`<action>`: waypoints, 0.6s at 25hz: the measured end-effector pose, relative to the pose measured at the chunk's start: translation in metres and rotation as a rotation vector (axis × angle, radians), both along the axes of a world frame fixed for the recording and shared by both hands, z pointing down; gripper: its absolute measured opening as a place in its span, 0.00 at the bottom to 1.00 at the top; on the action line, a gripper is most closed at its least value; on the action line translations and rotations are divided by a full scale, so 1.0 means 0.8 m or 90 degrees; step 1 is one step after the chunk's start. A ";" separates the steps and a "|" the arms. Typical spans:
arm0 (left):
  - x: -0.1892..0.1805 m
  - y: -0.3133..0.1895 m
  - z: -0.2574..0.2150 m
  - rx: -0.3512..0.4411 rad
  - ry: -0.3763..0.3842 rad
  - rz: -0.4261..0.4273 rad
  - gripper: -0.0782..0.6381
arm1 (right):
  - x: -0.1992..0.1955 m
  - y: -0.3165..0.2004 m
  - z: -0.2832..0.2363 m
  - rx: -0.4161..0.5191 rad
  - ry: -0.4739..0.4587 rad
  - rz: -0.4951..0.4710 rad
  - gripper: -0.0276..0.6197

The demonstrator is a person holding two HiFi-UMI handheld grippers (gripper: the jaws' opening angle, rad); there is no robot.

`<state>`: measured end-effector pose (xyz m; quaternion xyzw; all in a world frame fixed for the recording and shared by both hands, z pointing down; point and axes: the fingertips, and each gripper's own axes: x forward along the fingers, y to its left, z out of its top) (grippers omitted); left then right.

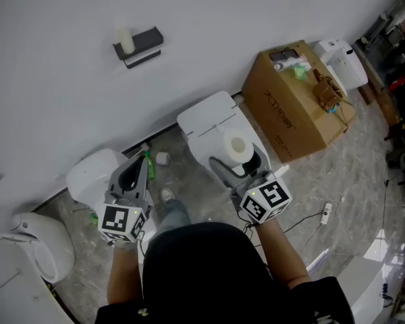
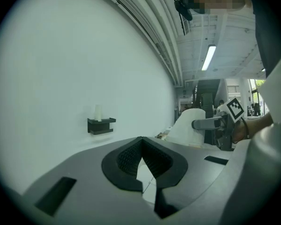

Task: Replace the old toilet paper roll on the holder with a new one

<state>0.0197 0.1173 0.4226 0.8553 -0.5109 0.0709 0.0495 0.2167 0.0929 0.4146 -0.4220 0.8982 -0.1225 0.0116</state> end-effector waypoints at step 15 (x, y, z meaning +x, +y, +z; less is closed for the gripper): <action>-0.184 -0.134 0.020 -0.025 0.008 0.012 0.13 | -0.202 -0.157 -0.004 -0.013 0.023 -0.028 0.68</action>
